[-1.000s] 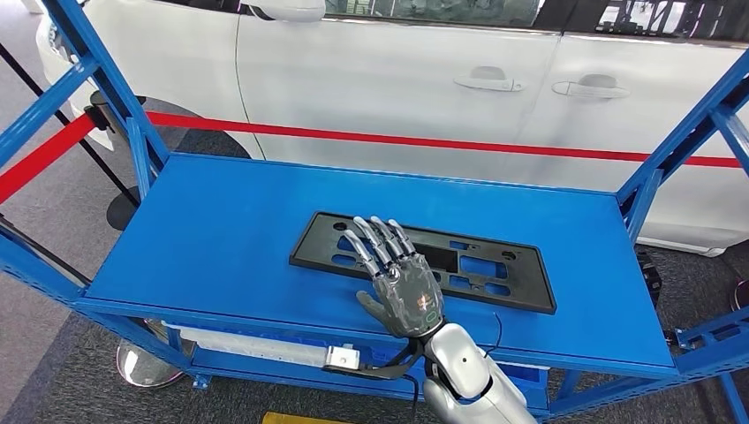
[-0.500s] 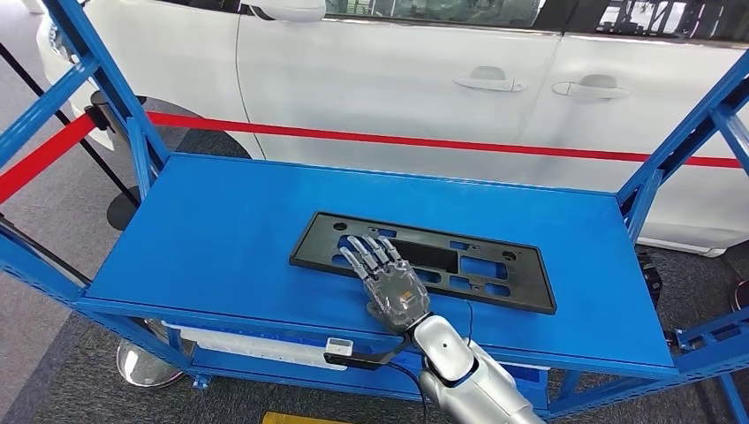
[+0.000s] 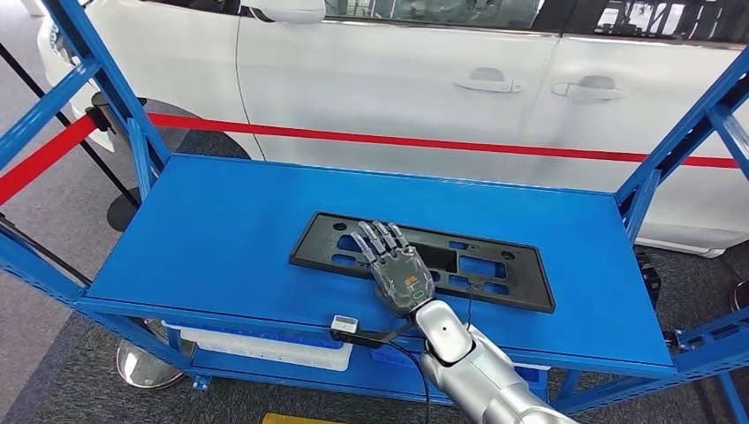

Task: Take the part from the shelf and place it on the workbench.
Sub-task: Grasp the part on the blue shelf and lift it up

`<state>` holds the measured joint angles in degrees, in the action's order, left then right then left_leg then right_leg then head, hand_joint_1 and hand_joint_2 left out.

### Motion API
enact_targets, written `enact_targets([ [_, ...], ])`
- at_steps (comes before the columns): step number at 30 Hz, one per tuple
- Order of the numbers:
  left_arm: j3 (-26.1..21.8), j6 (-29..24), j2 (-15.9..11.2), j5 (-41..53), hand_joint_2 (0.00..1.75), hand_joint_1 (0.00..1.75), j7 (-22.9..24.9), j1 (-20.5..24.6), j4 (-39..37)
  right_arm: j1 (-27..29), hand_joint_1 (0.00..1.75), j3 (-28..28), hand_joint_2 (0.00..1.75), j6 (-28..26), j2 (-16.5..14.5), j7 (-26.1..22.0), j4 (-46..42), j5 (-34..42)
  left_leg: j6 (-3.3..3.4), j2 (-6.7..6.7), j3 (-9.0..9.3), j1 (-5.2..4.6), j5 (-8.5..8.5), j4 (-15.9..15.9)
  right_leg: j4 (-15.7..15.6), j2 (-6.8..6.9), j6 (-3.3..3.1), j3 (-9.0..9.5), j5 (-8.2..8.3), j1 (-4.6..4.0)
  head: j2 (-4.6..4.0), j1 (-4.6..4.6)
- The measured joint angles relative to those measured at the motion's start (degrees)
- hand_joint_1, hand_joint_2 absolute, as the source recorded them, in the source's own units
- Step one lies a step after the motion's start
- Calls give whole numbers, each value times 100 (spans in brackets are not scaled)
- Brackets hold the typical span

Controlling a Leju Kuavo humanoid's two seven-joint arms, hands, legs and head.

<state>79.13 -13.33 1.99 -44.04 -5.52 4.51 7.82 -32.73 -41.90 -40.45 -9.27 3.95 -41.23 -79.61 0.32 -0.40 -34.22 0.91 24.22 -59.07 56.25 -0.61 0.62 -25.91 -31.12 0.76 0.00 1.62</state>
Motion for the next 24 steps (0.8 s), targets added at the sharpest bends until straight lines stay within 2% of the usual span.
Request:
enact_targets([
  [4, 84, -2, 0, 13, 0, 0, 0, 1, 1, -175, 0, 167, 175, 40, -7, 477, 274, -229, 2, -1, 1, 0, -3, 0, 0, 0, 0, 2, 1, 1, 0, 0],
  [12, 95, -3, 0, -173, 0, 0, 2, -1, 1, -602, 0, 647, 175, 579, 2, 1884, 883, -789, 10, 0, 9, -2, -8, 0, -1, -1, 5, 9, 7, 5, 0, 0],
  [20, 95, -11, 0, -194, 0, 0, 2, -2, 1, -688, 0, 940, 175, 617, 22, 2018, 1089, -835, 9, 1, 23, -2, -8, 0, -2, -1, 5, 23, 7, 3, 0, 0],
  [24, 95, -11, 1, -199, 0, 0, 2, -2, 1, -692, 174, 984, 175, 648, 22, 2014, 1131, -837, 9, 1, 25, -1, -8, 0, -1, -1, 5, 25, 7, 2, 0, 0],
])
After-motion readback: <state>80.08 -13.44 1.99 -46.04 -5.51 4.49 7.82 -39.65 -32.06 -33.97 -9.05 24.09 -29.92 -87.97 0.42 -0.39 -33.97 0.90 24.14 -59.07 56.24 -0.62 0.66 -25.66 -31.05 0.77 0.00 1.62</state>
